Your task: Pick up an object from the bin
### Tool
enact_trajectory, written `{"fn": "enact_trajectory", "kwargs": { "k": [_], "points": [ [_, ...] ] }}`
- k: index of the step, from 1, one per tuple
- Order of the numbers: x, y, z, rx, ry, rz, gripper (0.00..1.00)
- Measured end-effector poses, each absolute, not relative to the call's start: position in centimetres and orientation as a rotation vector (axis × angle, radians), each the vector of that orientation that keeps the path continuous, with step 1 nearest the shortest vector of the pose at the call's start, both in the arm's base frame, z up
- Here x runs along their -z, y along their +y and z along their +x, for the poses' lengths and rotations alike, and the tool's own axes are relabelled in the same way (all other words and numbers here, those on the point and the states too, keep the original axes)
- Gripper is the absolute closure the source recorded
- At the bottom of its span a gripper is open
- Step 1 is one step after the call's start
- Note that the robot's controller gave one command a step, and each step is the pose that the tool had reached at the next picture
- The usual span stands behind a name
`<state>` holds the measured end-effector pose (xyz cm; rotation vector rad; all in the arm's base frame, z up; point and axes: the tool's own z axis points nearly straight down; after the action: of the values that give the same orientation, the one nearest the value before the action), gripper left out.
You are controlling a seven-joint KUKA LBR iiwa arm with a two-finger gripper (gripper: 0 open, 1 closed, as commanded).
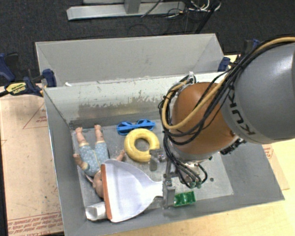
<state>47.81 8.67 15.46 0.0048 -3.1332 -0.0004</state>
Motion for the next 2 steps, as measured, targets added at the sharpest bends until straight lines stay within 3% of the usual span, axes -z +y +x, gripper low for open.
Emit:
{"fn": "enact_trajectory", "kwargs": {
  "k": [1,2],
  "points": [
    [-15.9,8.6,48.0,0.002,-3.141,0.000,0.00],
    [-11.5,9.8,48.5,0.003,-3.135,0.257,0.00]
  ]
}}
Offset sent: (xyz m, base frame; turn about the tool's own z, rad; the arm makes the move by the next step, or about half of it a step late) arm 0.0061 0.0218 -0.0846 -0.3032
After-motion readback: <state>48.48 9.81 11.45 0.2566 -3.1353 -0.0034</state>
